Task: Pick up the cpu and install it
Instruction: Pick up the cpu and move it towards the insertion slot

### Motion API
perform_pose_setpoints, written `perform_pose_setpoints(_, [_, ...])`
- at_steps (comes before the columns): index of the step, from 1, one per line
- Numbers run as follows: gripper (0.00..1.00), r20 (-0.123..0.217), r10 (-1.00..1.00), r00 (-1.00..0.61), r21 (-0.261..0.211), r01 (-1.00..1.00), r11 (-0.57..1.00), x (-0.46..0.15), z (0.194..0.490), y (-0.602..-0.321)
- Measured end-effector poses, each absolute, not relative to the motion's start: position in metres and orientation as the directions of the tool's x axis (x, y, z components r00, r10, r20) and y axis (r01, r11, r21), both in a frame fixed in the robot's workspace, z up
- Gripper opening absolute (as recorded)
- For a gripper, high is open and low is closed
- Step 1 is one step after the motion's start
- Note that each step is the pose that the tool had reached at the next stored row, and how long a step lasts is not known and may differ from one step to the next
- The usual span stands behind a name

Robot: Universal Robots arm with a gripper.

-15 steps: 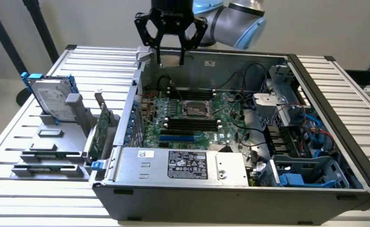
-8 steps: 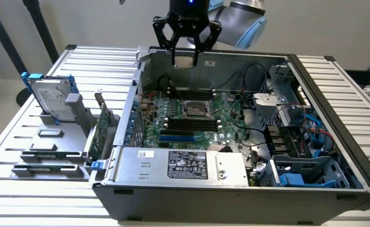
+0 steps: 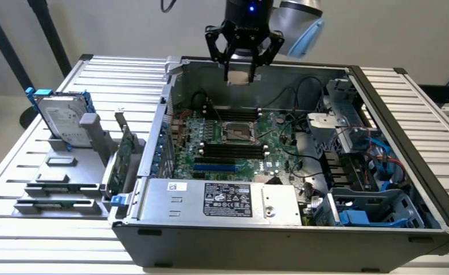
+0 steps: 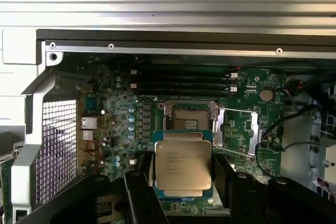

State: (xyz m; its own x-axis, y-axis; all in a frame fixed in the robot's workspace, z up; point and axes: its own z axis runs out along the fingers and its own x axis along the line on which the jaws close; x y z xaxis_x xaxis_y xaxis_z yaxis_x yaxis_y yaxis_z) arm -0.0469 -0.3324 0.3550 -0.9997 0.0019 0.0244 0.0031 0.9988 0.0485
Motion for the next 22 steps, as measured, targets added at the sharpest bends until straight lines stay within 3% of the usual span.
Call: perform_pose_setpoints(22, [0.55,0.024,0.040,-0.999,0.049,0.041,0.998,-0.036,0.315,-0.332])
